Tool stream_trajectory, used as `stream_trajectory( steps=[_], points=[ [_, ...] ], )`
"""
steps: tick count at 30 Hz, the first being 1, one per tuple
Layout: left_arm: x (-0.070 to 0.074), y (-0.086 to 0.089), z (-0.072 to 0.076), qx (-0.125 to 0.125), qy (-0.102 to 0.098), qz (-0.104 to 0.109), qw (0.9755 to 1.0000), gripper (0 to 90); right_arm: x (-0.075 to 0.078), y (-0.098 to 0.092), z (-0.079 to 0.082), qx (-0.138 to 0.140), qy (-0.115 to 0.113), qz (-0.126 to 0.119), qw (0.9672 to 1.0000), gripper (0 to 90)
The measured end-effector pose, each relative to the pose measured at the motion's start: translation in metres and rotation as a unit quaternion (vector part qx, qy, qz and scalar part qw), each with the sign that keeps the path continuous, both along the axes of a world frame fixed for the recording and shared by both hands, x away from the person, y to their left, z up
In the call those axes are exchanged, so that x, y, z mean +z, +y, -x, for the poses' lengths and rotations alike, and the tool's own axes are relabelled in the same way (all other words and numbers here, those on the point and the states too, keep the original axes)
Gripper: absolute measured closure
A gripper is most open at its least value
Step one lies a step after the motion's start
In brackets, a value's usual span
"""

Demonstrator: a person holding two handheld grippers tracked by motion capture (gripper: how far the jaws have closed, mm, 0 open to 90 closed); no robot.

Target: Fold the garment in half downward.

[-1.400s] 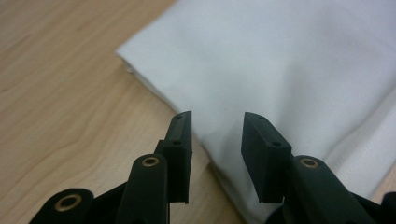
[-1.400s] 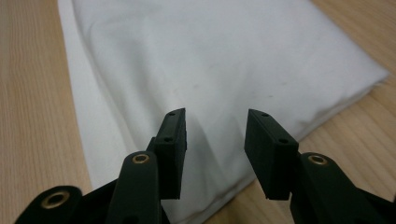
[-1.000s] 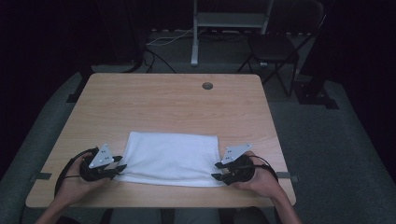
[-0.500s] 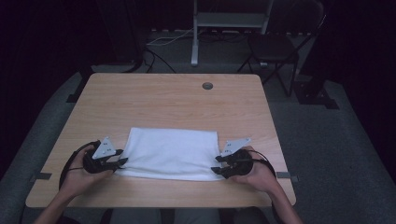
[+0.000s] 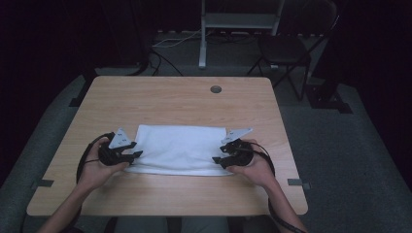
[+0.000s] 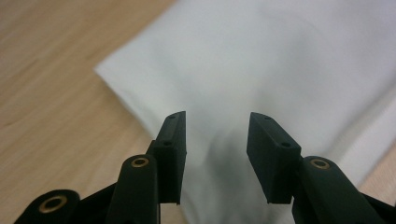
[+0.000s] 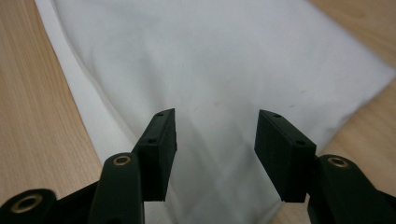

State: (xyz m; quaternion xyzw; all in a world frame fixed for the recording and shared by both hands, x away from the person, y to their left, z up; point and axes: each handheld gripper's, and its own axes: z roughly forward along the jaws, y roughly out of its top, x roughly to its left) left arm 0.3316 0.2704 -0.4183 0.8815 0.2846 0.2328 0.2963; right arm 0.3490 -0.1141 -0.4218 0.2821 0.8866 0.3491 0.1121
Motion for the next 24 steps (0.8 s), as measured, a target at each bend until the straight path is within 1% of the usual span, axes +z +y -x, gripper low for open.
stream_trajectory(
  steps=[1, 3, 4, 6, 7, 8, 10, 12, 14, 15, 17, 18, 20, 21, 22, 23, 24],
  points=[
    [-0.002, 0.0, 0.002, -0.001, 0.0, -0.001, 1.0, 57.5, -0.002, 0.002, 0.003, -0.001, 0.001, 0.011, 0.9999, 47.5],
    [-0.007, 0.0, 0.007, -0.005, 0.002, -0.002, 1.0, 57.6, -0.005, 0.003, 0.008, -0.001, 0.0, 0.015, 0.9999, 47.3],
    [-0.008, 0.001, 0.009, -0.005, -0.001, 0.001, 1.0, 57.8, -0.007, 0.003, 0.012, -0.002, -0.008, 0.015, 0.9999, 47.3],
    [-0.007, 0.002, 0.013, -0.006, 0.0, 0.002, 1.0, 57.7, -0.007, 0.0, 0.017, -0.001, -0.009, 0.015, 0.9999, 47.2],
    [-0.007, 0.003, 0.016, -0.007, -0.003, -0.001, 1.0, 57.7, -0.007, -0.001, 0.018, -0.003, -0.01, 0.015, 0.9998, 47.3],
    [-0.008, 0.003, 0.017, -0.006, -0.004, 0.001, 1.0, 57.7, -0.008, -0.002, 0.02, -0.004, -0.012, 0.012, 0.9999, 47.3],
    [-0.009, 0.005, 0.018, -0.005, -0.006, 0.002, 1.0, 57.7, -0.01, -0.005, 0.02, -0.006, -0.013, 0.006, 0.9999, 47.3],
    [-0.009, 0.005, 0.017, -0.001, -0.003, 0.007, 1.0, 57.3, -0.01, -0.005, 0.02, -0.005, -0.016, 0.006, 0.9998, 47.3],
    [-0.006, 0.003, 0.015, -0.001, -0.005, 0.003, 1.0, 56.3, -0.008, -0.003, 0.02, -0.008, -0.014, 0.016, 0.9997, 46.3],
    [-0.004, 0.001, 0.016, -0.001, -0.008, 0.011, 0.9999, 56.0, -0.006, 0.0, 0.02, -0.01, -0.018, 0.022, 0.9995, 46.2],
    [0.0, -0.002, 0.019, -0.006, -0.007, 0.018, 0.9998, 55.5, -0.001, 0.005, 0.021, -0.006, -0.014, 0.004, 0.9999, 45.9],
    [0.0, -0.003, 0.021, -0.009, -0.007, 0.017, 0.9998, 55.4, 0.001, 0.008, 0.023, -0.005, -0.013, -0.001, 0.9999, 45.8],
    [-0.001, -0.005, 0.026, -0.012, -0.002, 0.007, 0.9999, 54.9, 0.0, 0.012, 0.024, -0.003, -0.012, 0.009, 0.9999, 44.6],
    [-0.003, -0.005, 0.028, -0.016, -0.001, 0.001, 0.9999, 54.8, -0.001, 0.013, 0.025, -0.004, -0.009, 0.011, 0.9999, 44.5],
    [-0.007, -0.005, 0.031, -0.014, 0.0, -0.001, 0.9999, 54.8, -0.003, 0.014, 0.026, -0.004, -0.006, 0.013, 0.9999, 44.2],
    [-0.008, -0.003, 0.033, -0.013, -0.003, 0.002, 0.9999, 55.0, -0.006, 0.014, 0.028, -0.007, -0.004, 0.019, 0.9998, 43.6],
    [-0.008, -0.001, 0.034, -0.012, 0.0, 0.007, 0.9999, 55.0, -0.007, 0.013, 0.03, -0.007, -0.008, 0.021, 0.9997, 43.4]
  ],
)
